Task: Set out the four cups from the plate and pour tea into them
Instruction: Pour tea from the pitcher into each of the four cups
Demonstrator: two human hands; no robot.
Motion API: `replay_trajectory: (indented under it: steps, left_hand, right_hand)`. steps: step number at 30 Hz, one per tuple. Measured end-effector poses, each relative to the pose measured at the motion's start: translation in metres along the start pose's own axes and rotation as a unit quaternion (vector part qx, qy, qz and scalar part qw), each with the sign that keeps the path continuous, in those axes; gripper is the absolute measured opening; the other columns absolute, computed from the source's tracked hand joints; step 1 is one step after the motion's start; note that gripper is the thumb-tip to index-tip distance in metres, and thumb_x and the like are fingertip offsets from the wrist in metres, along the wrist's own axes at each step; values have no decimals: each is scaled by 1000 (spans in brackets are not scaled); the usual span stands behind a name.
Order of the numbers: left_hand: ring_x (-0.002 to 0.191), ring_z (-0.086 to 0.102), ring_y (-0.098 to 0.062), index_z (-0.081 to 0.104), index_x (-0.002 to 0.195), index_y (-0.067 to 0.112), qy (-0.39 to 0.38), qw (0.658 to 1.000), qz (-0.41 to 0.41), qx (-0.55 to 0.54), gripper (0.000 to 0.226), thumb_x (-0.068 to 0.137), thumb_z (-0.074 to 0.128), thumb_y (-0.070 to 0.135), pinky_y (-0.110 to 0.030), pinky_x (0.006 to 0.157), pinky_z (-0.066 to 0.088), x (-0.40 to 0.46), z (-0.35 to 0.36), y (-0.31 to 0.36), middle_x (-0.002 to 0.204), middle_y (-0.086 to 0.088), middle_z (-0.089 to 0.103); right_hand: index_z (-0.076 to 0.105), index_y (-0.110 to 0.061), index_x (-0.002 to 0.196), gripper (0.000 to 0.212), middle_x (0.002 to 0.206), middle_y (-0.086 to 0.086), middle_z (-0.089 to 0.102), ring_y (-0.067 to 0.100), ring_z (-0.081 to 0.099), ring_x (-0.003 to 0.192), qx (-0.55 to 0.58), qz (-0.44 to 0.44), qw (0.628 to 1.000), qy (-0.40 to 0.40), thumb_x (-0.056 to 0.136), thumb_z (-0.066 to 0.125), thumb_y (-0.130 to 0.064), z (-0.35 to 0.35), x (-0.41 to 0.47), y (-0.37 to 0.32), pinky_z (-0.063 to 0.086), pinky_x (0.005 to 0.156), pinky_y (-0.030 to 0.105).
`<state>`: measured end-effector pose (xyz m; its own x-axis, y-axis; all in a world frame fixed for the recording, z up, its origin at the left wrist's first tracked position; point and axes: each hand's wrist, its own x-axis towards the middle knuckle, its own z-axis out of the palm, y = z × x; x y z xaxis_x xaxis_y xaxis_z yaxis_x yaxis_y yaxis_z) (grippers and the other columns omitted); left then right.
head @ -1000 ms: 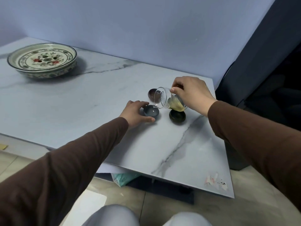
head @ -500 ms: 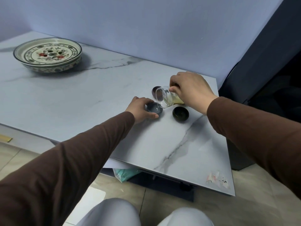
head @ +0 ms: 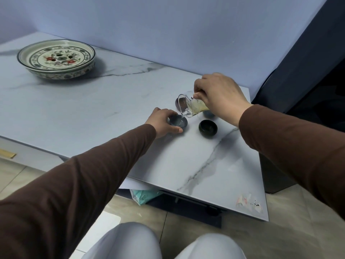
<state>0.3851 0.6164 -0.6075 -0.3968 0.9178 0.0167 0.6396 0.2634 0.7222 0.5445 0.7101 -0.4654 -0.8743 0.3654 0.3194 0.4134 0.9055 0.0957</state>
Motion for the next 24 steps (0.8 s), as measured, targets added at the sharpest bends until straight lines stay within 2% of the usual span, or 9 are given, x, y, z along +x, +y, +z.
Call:
replay_trajectory:
  steps: [7,24]
  left_hand:
    - [117,37,-18,60,125,26,-6,1000,-1,5,63,68,80,46,-29,93,35,1,0,-1,115,3,62]
    - [121,37,-21,59,126,25,-8,1000,0,15,64,69,81,44,-32,98,37,0,-2,3,119,0,63]
  right_hand:
    - [65,-16,97,18,97,5,65,31,55,96,-13,-11,1000,18,95,57,-33,-1,0,4,40,71,37]
    - [65,-16,98,18,97,6,63,31,54,95,-9,-15,999,34,96,57,-32,-5,0,5,37,70,35]
